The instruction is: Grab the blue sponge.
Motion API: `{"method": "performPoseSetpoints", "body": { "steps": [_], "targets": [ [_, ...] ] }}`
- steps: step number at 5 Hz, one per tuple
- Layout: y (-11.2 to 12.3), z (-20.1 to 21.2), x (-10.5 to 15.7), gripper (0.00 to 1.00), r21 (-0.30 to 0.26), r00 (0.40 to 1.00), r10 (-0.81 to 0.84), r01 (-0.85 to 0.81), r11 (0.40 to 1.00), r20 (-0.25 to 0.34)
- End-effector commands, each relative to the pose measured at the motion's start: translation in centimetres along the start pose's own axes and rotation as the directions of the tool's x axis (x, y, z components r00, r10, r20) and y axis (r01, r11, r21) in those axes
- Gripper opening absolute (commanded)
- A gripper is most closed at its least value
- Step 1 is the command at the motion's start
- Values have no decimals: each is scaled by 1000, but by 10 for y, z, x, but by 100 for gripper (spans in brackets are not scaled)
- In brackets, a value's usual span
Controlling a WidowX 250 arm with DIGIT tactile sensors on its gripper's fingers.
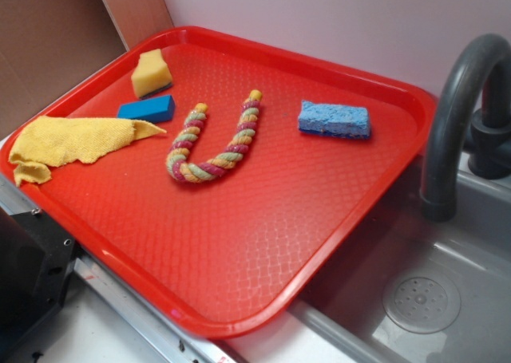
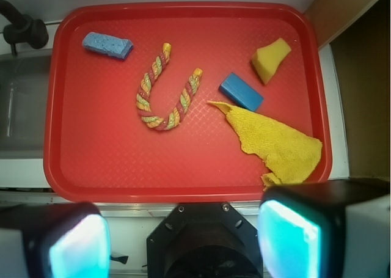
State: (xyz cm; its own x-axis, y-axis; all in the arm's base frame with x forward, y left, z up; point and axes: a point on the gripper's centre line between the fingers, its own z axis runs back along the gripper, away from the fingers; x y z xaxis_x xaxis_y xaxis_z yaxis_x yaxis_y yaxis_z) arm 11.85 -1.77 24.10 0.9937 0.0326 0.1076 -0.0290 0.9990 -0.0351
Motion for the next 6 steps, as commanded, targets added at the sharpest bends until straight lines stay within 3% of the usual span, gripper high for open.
{"method": "performPoseSetpoints", "body": {
  "steps": [1, 2, 4, 6],
  "targets": [
    [0, 0, 0, 100, 0, 1000, 0, 0, 1000, 0],
    [3, -17, 32, 100, 24, 976, -215, 216, 976, -37],
    [-23, -44, 80, 100, 56, 836, -545, 543, 838, 63],
    [-32, -75, 125, 100, 83, 759, -632, 628, 774, 154]
  ]
}}
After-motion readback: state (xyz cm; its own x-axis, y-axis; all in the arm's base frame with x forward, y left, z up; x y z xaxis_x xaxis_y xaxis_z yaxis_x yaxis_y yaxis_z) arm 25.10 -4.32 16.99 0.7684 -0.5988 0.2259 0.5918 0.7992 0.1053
